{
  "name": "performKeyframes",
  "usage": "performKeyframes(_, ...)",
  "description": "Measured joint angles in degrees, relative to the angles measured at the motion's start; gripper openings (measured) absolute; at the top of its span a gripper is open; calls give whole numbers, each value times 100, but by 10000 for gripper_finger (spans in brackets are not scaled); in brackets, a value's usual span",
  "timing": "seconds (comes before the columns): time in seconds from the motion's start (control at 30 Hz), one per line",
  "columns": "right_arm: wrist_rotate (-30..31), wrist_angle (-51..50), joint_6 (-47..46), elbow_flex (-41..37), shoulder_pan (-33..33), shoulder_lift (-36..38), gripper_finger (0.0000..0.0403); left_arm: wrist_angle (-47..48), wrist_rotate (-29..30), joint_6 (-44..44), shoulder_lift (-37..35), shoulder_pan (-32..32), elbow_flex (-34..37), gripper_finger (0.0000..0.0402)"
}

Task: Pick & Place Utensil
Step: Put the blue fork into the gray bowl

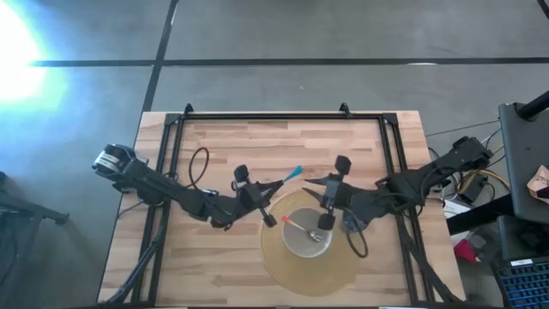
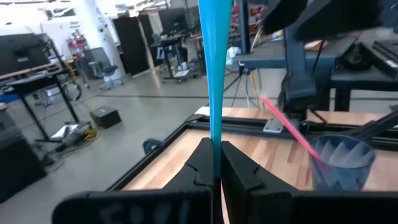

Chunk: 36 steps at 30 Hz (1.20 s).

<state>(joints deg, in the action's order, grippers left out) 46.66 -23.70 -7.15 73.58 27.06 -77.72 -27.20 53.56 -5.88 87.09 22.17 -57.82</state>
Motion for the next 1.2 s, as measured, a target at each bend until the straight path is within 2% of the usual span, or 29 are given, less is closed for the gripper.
performKeyframes(0.37, -8, 58, -500, 0, -117, -50, 177, -286, -30, -197, 151, -9, 0, 9)
performKeyframes(0.57, -14, 126, -734, -16, -300, -90, 209, -284, -38, -195, 151, -9, 0, 6)
performKeyframes(1.2, -12, 989, -446, -20, -600, -579, 215, -282, -38, -200, 153, -20, 0, 12)
